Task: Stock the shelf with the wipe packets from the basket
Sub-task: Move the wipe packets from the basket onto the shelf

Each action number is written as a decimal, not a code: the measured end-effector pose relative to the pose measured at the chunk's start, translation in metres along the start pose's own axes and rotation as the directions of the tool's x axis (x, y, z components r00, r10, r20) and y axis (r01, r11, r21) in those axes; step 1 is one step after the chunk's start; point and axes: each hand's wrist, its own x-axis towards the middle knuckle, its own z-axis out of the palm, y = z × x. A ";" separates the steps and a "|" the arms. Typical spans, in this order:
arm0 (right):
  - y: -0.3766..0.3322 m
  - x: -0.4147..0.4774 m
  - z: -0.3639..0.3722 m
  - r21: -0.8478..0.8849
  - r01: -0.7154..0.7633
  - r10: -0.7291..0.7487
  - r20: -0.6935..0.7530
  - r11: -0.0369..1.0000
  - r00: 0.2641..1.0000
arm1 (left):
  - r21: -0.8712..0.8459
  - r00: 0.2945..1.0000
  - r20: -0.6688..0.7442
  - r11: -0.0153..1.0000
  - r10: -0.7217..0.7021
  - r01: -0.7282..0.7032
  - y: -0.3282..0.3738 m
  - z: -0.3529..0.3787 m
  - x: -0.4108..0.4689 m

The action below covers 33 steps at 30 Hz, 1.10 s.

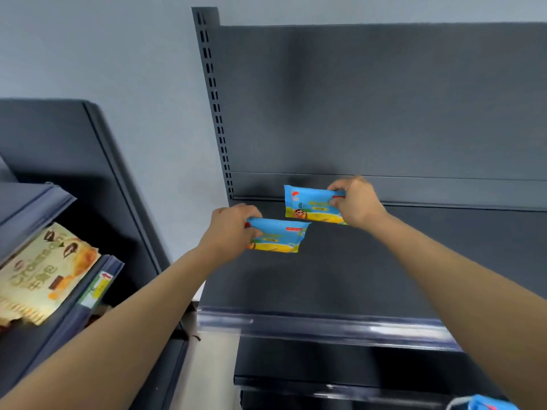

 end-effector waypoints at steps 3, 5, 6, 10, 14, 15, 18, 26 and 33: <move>-0.005 0.022 0.014 -0.016 0.027 -0.026 0.037 1.000 0.999 | -0.030 0.999 0.032 1.000 -0.006 0.007 -0.008 0.003 0.013; -0.012 0.039 0.022 -0.021 0.064 -0.063 0.060 0.998 0.996 | -0.056 0.999 0.034 0.998 -0.022 0.024 -0.013 0.002 0.025; -0.016 0.047 0.025 -0.024 0.086 -0.084 0.075 0.996 0.994 | -0.065 0.999 0.034 0.997 -0.033 0.035 -0.016 0.001 0.031; -0.024 0.079 0.039 -0.008 0.139 -0.137 0.128 0.990 0.982 | -0.037 0.999 0.011 0.998 -0.044 0.044 -0.022 0.007 0.056; -0.018 0.096 0.055 0.036 0.117 -0.122 0.159 0.992 0.980 | -0.023 0.995 -0.013 0.995 -0.094 0.094 -0.029 0.022 0.073; -0.016 0.098 0.058 0.044 0.113 -0.119 0.167 0.993 0.979 | -0.023 0.996 -0.005 0.995 -0.095 0.094 -0.031 0.025 0.076; -0.014 0.102 0.065 0.077 0.103 -0.115 0.174 0.992 0.978 | -0.017 0.997 -0.006 0.997 -0.071 0.071 -0.037 0.028 0.086; -0.015 0.102 0.065 0.155 -0.017 0.003 0.092 0.988 0.996 | 0.131 0.996 -0.061 0.990 0.064 -0.056 -0.042 0.033 0.118; -0.018 0.095 0.058 0.141 -0.001 -0.002 0.021 0.990 1.000 | 0.144 0.993 -0.092 0.987 0.079 -0.065 -0.041 0.046 0.142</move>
